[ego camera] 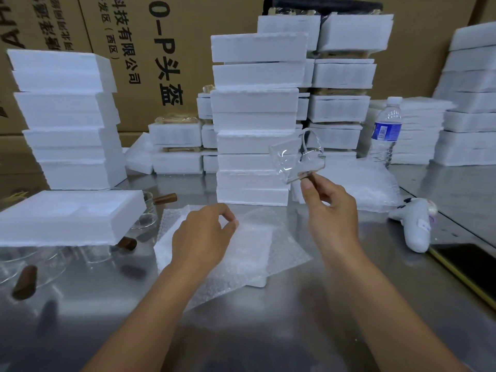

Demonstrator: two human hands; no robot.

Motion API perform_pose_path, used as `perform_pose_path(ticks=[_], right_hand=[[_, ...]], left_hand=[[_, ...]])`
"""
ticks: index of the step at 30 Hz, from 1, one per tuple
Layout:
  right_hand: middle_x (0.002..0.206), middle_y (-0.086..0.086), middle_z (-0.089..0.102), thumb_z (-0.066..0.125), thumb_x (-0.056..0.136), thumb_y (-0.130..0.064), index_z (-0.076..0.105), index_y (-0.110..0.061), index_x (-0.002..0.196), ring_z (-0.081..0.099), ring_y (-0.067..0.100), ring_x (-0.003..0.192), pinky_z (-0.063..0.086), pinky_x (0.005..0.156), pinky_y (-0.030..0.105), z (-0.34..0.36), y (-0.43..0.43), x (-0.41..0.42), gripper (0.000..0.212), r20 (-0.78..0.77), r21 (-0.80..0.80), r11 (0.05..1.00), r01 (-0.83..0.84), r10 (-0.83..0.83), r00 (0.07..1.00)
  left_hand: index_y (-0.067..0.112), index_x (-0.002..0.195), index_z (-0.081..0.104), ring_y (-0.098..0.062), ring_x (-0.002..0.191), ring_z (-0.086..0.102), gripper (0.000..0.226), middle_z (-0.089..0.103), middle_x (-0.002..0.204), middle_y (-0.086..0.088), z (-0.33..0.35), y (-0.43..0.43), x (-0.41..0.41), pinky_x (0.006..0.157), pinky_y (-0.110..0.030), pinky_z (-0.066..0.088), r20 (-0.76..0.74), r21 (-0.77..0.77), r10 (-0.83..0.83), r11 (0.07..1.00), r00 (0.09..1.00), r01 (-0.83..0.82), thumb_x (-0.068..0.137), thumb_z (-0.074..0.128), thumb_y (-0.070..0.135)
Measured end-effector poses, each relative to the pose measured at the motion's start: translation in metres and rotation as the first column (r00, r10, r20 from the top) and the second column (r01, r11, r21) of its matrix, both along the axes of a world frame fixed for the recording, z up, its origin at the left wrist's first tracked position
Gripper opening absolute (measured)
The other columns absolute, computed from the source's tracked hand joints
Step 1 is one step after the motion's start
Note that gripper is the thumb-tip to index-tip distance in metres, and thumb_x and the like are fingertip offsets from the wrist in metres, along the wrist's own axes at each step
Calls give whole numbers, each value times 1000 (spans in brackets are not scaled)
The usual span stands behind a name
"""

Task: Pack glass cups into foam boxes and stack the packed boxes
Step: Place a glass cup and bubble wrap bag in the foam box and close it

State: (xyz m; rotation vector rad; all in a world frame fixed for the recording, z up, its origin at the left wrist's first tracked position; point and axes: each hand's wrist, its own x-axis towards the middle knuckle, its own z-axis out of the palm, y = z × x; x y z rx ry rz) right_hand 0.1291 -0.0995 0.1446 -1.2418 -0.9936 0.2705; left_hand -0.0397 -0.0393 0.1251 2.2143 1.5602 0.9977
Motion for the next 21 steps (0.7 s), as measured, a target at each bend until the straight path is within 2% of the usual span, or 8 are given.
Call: perform_pose_path(ticks=[2, 4, 8, 10, 12, 17, 19, 21], right_hand=[[100, -5, 54, 56, 93, -24, 57, -43, 89, 49, -20, 74, 32, 69, -6, 1, 0, 1, 20, 10, -2, 1000, 3, -3, 1000], [98, -6, 52, 56, 93, -24, 57, -43, 88, 49, -20, 74, 32, 69, -6, 1, 0, 1, 20, 29, -5, 1000, 24, -24, 999], [98, -4, 50, 55, 93, -22, 62, -34, 98, 50, -16, 76, 33, 71, -4, 0, -1, 4, 15, 82, -15, 999, 51, -50, 995], [98, -3, 50, 55, 93, -20, 65, -29, 104, 49, -16, 78, 33, 69, -4, 0, -1, 3, 17, 137, -21, 999, 49, -46, 990], [96, -4, 49, 56, 92, -18, 64, -31, 102, 49, -16, 78, 33, 68, -3, 0, -1, 1, 19, 192, -11, 999, 33, -30, 981], [90, -12, 44, 59, 90, -14, 68, -22, 106, 48, -15, 82, 33, 71, -2, -3, 0, -1, 20, 293, -7, 999, 43, -39, 955], [90, -16, 41, 59, 91, -17, 68, -22, 108, 50, -4, 86, 37, 76, 5, -4, -1, 0, 20, 395, -32, 996, 82, -63, 916], [88, -12, 40, 60, 90, -17, 69, -20, 105, 46, 10, 87, 39, 80, 22, -4, -3, -1, 17, 550, -34, 989, 145, -103, 829]], left_hand=[[34, 74, 59, -8, 48, 46, 15, 48, 50, 7, 2, 2, -2, 48, -23, 35, 104, 42, -37, 999, 994, 33, 89, 64, 31], [33, 73, 61, -5, 52, 48, 16, 50, 53, 6, 4, 3, -6, 49, -12, 36, 230, 97, -76, 994, 970, 54, 87, 67, 27], [36, 72, 63, 5, 65, 53, 19, 63, 68, 8, 9, 1, -11, 60, -2, 37, 405, 156, -113, 986, 907, 53, 85, 68, 24], [37, 73, 63, 8, 69, 55, 20, 65, 74, 13, 11, 1, -12, 64, -1, 37, 455, 164, -121, 985, 882, 51, 86, 67, 23], [38, 76, 63, 9, 71, 56, 19, 65, 77, 18, 13, 1, -13, 65, -1, 38, 506, 163, -123, 986, 854, 45, 87, 66, 23], [41, 75, 63, 8, 71, 58, 18, 65, 72, 23, 17, -1, -17, 64, -5, 42, 682, 110, -68, 994, 728, -10, 88, 64, 29], [40, 75, 63, 9, 71, 59, 17, 65, 71, 25, 19, -2, -18, 64, -4, 43, 733, 110, -78, 994, 676, -6, 88, 65, 28], [38, 76, 64, 8, 72, 60, 17, 65, 72, 26, 22, -4, -19, 66, -5, 45, 747, 130, -119, 991, 654, 32, 88, 66, 26]])
